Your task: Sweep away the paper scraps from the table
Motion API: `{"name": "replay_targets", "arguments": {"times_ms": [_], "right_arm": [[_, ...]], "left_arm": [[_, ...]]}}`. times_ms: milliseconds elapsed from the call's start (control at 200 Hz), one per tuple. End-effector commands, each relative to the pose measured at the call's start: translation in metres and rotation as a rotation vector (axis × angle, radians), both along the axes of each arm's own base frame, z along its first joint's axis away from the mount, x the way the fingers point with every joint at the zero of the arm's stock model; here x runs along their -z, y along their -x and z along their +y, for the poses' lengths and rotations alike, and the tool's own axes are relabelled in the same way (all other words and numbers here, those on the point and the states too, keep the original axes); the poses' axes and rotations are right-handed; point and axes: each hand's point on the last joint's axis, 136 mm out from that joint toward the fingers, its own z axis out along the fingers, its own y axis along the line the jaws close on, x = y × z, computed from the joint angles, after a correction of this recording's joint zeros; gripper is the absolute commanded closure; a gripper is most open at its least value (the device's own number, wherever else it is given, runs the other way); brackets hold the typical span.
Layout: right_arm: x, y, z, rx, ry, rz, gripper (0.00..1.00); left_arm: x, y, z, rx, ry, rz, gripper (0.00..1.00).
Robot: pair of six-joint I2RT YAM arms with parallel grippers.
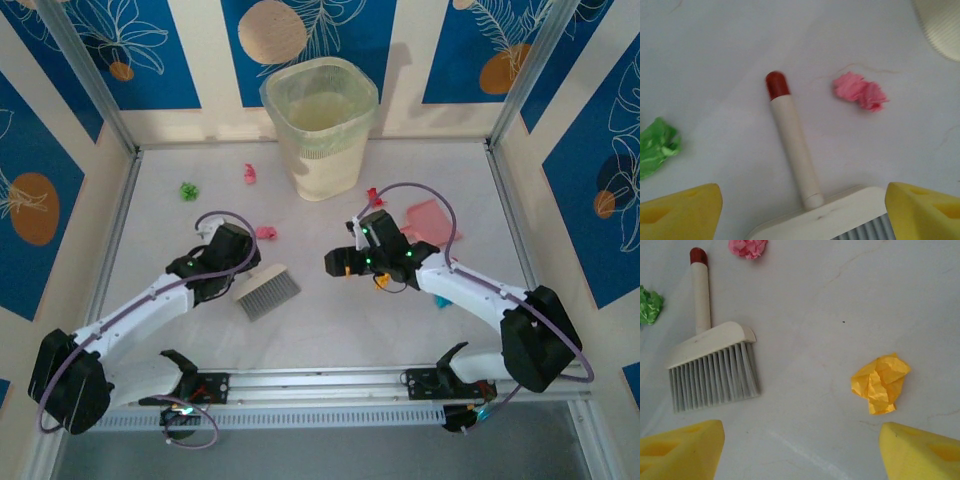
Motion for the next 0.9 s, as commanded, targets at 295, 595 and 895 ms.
{"name": "replay_targets", "arguments": {"times_ms": [295, 595, 895], "right_arm": [[-0.019, -0.005, 0.006, -0.020, -0.050, -0.181, 0.19], [-0.017, -0.006, 0.003, 0.000, -0.039, -0.187, 0.19], [-0.016, -0.008, -0.002, 0.023, -0.025, -0.197, 0.19]], "left_arm": [[0.050, -0.008, -0.008, -0.024, 0.058, 0.178, 0.23], [0.079, -0.030, -0.005, -0.112, 0.132, 0.258, 0.28], [0.088, -0.044, -0.012, -0.097, 0.129, 0.279, 0.31]]}}
